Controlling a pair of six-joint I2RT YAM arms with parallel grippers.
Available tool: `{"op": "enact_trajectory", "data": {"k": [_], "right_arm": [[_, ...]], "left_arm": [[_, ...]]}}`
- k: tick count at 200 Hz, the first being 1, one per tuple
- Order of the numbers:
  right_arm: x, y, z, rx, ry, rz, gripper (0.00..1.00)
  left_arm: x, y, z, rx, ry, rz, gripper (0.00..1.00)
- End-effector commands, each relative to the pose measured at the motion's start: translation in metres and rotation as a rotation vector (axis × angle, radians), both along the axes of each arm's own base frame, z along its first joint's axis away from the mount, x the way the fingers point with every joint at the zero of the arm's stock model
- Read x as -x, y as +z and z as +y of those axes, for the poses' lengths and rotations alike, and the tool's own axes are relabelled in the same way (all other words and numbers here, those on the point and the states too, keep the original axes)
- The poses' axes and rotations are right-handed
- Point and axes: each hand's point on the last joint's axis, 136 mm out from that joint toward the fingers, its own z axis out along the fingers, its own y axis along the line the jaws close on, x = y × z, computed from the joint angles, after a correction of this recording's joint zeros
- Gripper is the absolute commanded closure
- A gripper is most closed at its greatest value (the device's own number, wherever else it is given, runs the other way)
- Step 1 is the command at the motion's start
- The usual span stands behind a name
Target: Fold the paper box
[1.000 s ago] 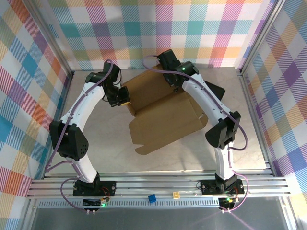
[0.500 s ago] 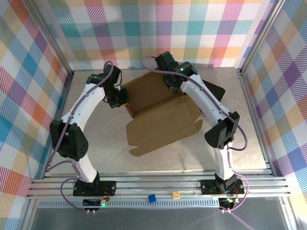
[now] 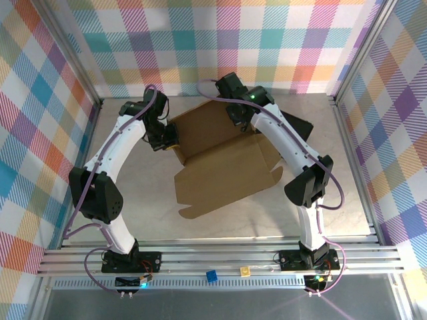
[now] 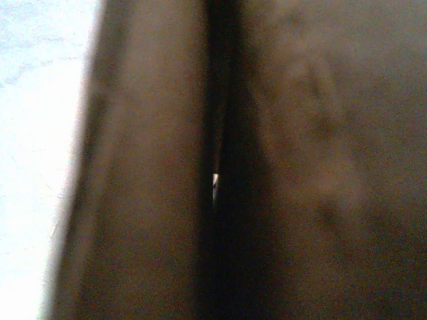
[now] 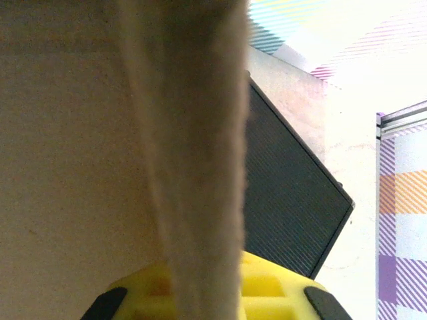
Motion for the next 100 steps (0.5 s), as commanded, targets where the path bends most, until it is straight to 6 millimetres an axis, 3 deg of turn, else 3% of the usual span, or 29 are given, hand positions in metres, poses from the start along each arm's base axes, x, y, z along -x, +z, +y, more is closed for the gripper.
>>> {"op": "enact_trajectory", "data": {"k": [1, 100], "right_arm": [[0.009, -0.007, -0.002, 0.009, -0.008, 0.054, 1.00], [0.036, -0.032, 0.017, -0.062, -0.018, 0.177, 1.00]], "left_arm": [[0.001, -0.004, 0.016, -0.078, 0.033, 0.024, 1.00], [0.006, -0.023, 0.036, -0.154, 0.061, 0.059, 1.00]]}}
